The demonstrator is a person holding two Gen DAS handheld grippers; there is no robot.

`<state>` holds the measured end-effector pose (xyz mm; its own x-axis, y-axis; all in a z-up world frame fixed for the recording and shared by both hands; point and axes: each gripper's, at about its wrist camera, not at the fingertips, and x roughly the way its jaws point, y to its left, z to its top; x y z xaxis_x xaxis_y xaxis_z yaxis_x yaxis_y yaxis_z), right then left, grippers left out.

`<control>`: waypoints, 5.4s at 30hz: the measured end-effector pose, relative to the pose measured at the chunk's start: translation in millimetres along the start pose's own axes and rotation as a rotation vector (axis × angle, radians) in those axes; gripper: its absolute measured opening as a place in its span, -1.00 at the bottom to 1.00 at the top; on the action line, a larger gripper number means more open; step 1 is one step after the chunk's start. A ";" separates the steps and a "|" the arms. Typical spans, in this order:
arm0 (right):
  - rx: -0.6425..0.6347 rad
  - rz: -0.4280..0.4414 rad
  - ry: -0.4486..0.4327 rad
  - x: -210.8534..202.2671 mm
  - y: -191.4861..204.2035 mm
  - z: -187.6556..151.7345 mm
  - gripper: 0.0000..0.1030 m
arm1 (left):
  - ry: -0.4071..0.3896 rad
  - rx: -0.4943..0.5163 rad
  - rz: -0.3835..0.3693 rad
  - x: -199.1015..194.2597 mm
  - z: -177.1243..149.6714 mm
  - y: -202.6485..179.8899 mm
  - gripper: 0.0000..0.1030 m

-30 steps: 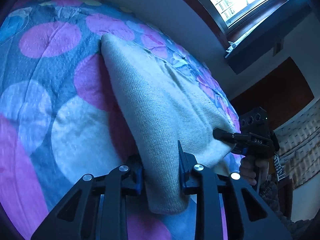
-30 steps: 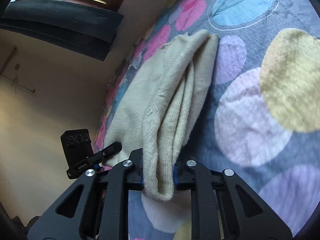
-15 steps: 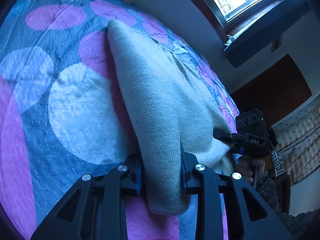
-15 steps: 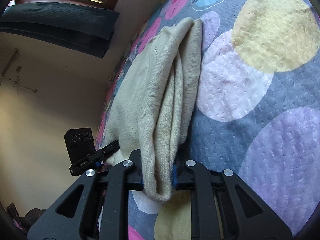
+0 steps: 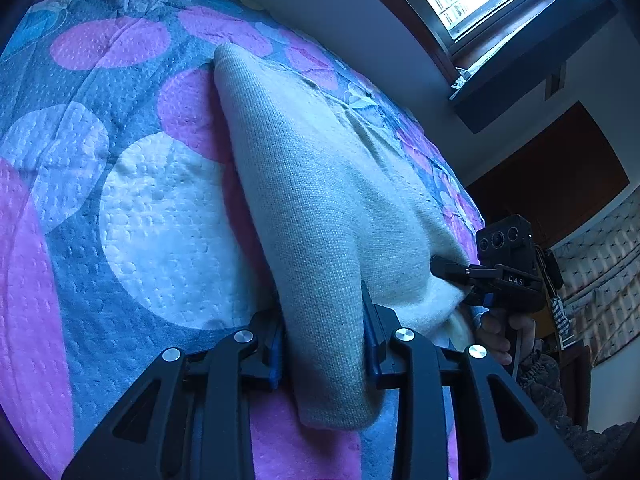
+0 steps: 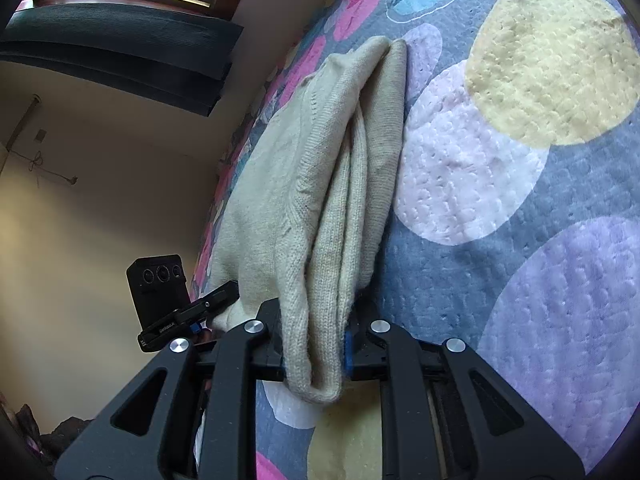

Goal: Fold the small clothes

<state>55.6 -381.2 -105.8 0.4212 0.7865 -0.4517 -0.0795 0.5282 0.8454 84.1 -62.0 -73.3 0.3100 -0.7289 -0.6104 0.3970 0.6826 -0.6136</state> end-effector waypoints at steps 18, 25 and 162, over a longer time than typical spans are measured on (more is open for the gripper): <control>0.006 0.006 -0.011 -7.6 -0.8 4.9 -0.51 | -0.021 0.010 -0.016 -9.0 0.5 -4.8 0.19; 0.027 -0.057 -0.054 -23.5 -2.2 35.7 -0.19 | -0.086 0.049 -0.001 -23.9 36.2 -6.8 0.49; 0.014 -0.113 -0.197 -67.2 15.3 -43.2 0.53 | -0.128 0.029 0.327 -37.8 -27.5 -26.6 0.66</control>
<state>-12.9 -412.1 -74.7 0.5951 0.6443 -0.4803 -0.0102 0.6036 0.7972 38.0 -51.2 -47.7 0.5295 -0.4742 -0.7034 0.2825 0.8804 -0.3809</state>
